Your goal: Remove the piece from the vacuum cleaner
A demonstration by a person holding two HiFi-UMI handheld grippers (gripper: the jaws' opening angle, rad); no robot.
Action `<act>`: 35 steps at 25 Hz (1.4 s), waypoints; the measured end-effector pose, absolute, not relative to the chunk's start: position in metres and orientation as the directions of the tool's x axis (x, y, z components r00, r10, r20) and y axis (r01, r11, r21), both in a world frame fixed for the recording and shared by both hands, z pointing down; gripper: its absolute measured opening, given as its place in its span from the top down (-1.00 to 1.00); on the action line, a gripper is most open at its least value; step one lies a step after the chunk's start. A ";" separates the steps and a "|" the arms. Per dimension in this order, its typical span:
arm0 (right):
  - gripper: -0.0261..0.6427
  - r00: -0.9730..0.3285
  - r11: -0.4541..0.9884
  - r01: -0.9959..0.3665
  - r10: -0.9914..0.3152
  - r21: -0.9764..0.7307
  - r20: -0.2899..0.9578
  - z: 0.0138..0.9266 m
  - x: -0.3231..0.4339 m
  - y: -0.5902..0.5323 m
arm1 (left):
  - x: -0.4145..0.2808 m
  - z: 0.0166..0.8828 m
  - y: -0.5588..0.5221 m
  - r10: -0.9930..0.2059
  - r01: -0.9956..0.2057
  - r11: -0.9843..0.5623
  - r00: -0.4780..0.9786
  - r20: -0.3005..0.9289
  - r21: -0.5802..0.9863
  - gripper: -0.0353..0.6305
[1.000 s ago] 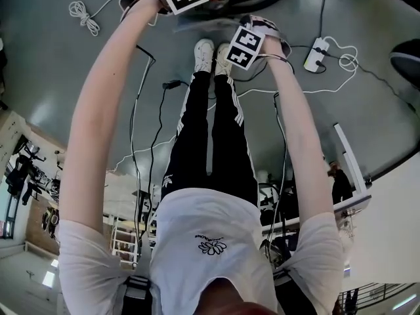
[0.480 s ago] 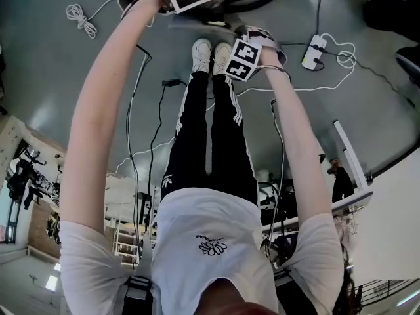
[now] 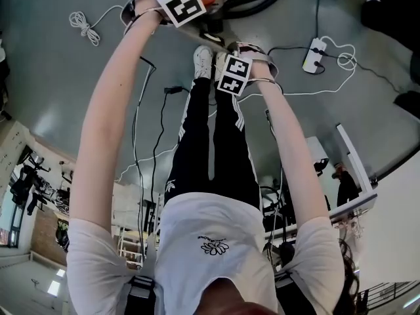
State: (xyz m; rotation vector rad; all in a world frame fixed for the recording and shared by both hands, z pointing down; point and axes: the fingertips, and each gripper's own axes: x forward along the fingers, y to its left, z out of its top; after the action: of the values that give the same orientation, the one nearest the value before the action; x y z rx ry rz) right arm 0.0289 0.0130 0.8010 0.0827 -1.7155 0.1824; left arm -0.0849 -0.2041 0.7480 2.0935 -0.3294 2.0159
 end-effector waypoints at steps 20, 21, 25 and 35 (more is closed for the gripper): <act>0.85 -0.124 0.980 -0.199 0.002 -0.026 0.992 0.727 0.041 0.053 | -0.082 0.664 -0.166 -0.547 -0.959 -0.282 0.187 0.816 0.030 0.88; 0.85 -0.132 0.973 -0.230 -0.006 -0.024 0.991 0.718 0.041 0.053 | -0.080 0.650 -0.162 -0.564 -0.966 -0.252 0.190 0.803 0.052 0.88; 0.85 -0.221 0.896 -0.435 -0.008 -0.091 0.975 0.667 0.042 0.059 | -0.082 0.585 -0.143 -0.635 -0.980 -0.163 0.191 0.748 0.113 0.88; 0.85 -0.439 0.546 -0.816 -0.372 -0.190 0.818 0.468 0.036 0.003 | -0.124 0.387 -0.120 -0.852 -0.975 -0.034 0.143 0.504 0.221 0.88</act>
State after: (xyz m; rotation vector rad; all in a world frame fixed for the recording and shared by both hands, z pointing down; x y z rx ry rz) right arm 0.0359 0.0033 0.4676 0.9562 -2.0340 0.7572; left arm -0.1237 -0.1200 0.3872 1.9192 -1.7422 0.3171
